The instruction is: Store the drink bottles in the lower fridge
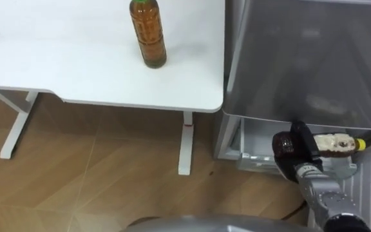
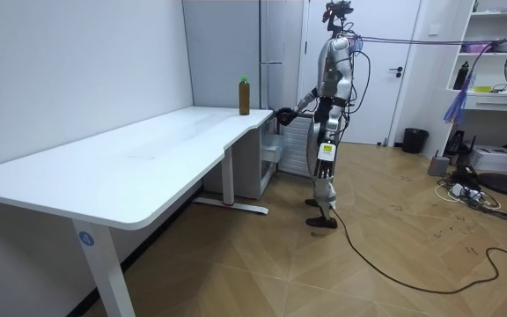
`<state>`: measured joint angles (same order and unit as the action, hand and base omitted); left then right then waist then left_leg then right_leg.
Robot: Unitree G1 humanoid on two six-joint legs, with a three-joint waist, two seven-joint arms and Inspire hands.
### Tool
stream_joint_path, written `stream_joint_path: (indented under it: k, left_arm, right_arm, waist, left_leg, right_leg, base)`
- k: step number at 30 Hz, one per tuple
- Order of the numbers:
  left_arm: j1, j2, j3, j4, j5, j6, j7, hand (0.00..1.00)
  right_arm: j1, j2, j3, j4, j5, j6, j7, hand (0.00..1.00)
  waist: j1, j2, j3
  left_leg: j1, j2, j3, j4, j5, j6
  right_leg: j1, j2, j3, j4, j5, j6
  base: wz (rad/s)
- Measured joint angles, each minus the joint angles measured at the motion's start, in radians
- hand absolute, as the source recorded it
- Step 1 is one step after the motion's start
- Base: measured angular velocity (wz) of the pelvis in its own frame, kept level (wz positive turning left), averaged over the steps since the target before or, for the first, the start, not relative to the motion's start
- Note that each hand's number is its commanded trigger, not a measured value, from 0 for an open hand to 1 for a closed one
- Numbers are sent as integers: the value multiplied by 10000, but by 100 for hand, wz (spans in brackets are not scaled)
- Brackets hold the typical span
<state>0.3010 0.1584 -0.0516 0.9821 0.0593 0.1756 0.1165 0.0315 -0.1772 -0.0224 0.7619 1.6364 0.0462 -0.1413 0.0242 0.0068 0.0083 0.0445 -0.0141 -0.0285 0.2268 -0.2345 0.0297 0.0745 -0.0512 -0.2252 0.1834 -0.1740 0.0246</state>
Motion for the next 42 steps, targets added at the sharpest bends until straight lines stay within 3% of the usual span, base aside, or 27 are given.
stream_joint_path:
  k: [3, 4, 11, 17, 21, 24, 29, 33, 36, 38, 42]
  left_arm:
    - [-318, 175, -99, 15, -15, 7, -31, 0]
    - [-477, 202, -112, 32, 15, 28, -38, 0]
    - [-1254, 270, -110, 311, 215, -14, -125, 0]
    - [-1352, 362, -121, 283, 210, 0, -116, 0]
    - [-1424, 581, -300, 276, 211, -6, -129, 0]
    - [-1645, 635, -462, 397, 97, -51, -119, 0]
    - [-2191, 674, -1149, 600, 91, -145, 49, 0]
    - [-2337, 729, -1181, 596, 105, -164, 92, 0]
    - [-2426, 862, -1323, 607, 115, -117, 97, 0]
    - [-2522, 890, -1379, 679, 126, -38, 102, 0]
    - [-2755, 867, -1393, 730, 188, -46, 101, 0]
  right_arm:
    - [-343, -163, 6, 113, 3, 148, -102, 100]
    - [-581, -163, 9, 250, -65, 247, -115, 100]
    - [-2166, -246, -9, 1422, -321, 639, -73, 100]
    - [-2755, -466, -86, 1820, -355, 751, 363, 100]
    - [-3271, -586, -98, 2342, -362, 875, 708, 100]
    - [-3856, -594, -109, 2990, -351, 874, 1003, 100]
    - [-4490, -852, -105, 3623, -360, 873, 1197, 100]
    - [-4963, -1144, -123, 4320, -373, 857, 740, 100]
    - [-5139, -1437, -118, 4450, -400, 856, 333, 100]
    - [-5323, -1536, -117, 4458, -400, 854, 234, 100]
    - [-5813, -1573, -111, 4606, -953, 862, 215, 100]
  waist:
    - [-26, 20, 17]
    - [-75, -9, 57]
    - [-472, 82, 104]
    - [-463, 150, 92]
    - [-456, 132, 93]
    - [-425, 79, 127]
    - [-161, 30, 143]
    - [136, -11, 162]
    - [464, -100, 218]
    - [621, -178, 267]
    - [616, -255, 314]
  left_leg:
    - [-415, 4, -8, 175, 39, -11]
    - [-557, -3, 0, 191, 73, -10]
    - [-1656, -32, 39, 623, 175, 9]
    - [-2491, -148, 29, 651, 514, 39]
    - [-2971, -164, 39, 646, 727, 39]
    - [-3212, -168, 196, 632, 888, 69]
    - [-3801, -180, 320, 643, 1102, 111]
    - [-4156, -185, 321, 630, 1253, 102]
    - [-4603, -187, 322, 597, 1369, 63]
    - [-4868, -191, 328, 584, 1475, 34]
    - [-5201, -203, 336, 602, 1503, 19]
  right_leg:
    - [-455, -18, 24, 235, 6, -10]
    - [-622, -26, 73, 293, 19, -32]
    - [-1689, -66, 205, 651, 133, -97]
    - [-2686, -216, 239, 1023, 239, -121]
    - [-3172, -237, 242, 1012, 389, -81]
    - [-3545, -311, 250, 1079, 485, -79]
    - [-4132, -373, 247, 1082, 736, -152]
    - [-4491, -382, 209, 1093, 899, -194]
    - [-5023, -396, 209, 1217, 994, -200]
    - [-5379, -422, 204, 1353, 1029, -336]
    - [-5763, -520, 72, 1630, 908, -422]
  base:
    - [0]
    - [-6]
    - [-3]
    - [0]
    - [0]
    - [-6]
    - [-5]
    - [0]
    - [0]
    - [2]
    - [12]
